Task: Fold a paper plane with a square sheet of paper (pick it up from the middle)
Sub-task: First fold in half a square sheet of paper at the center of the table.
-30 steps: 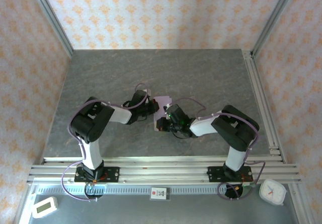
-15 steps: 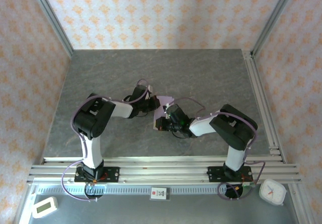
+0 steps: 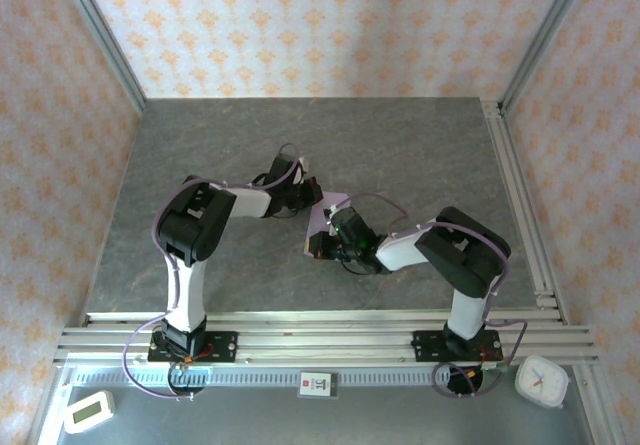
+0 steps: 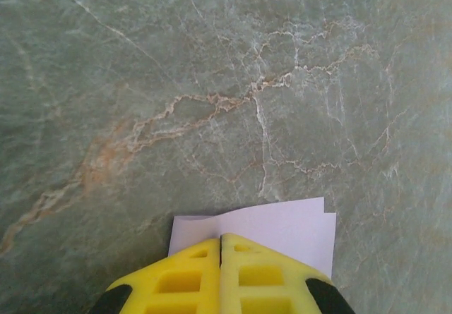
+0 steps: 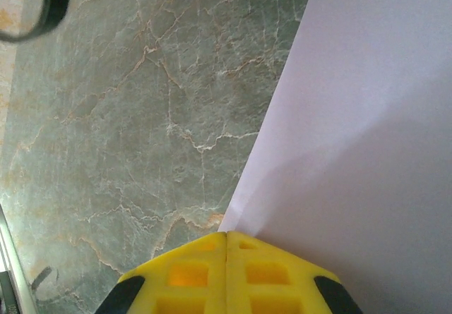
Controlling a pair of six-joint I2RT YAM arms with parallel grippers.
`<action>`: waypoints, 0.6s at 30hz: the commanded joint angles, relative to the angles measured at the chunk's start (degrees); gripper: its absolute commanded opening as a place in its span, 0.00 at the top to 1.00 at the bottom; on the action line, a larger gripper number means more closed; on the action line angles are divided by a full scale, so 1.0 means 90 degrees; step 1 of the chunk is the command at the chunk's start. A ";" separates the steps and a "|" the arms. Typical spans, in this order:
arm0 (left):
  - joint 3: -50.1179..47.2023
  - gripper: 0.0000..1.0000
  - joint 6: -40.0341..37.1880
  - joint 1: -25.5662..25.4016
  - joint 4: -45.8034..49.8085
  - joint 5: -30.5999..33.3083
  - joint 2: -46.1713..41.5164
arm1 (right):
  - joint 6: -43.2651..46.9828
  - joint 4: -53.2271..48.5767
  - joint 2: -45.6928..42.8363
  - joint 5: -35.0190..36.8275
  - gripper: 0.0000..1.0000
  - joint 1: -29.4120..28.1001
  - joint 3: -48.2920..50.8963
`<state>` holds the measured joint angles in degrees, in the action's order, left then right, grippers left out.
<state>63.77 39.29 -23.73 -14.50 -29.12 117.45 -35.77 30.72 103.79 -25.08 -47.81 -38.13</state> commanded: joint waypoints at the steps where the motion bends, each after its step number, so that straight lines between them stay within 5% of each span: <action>1: 0.0494 0.98 -0.0451 0.0370 -0.0283 0.1420 0.0752 | 0.0012 -0.1793 0.0555 0.0069 1.00 -0.0039 0.0521; 18: 0.2519 0.98 -0.0898 0.0841 0.0820 0.1724 0.1515 | 0.0158 -0.1910 0.0448 0.0056 1.00 -0.0049 0.0499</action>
<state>83.33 34.13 -20.36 -5.39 -24.23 127.87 -35.73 31.79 103.77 -25.08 -47.79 -37.50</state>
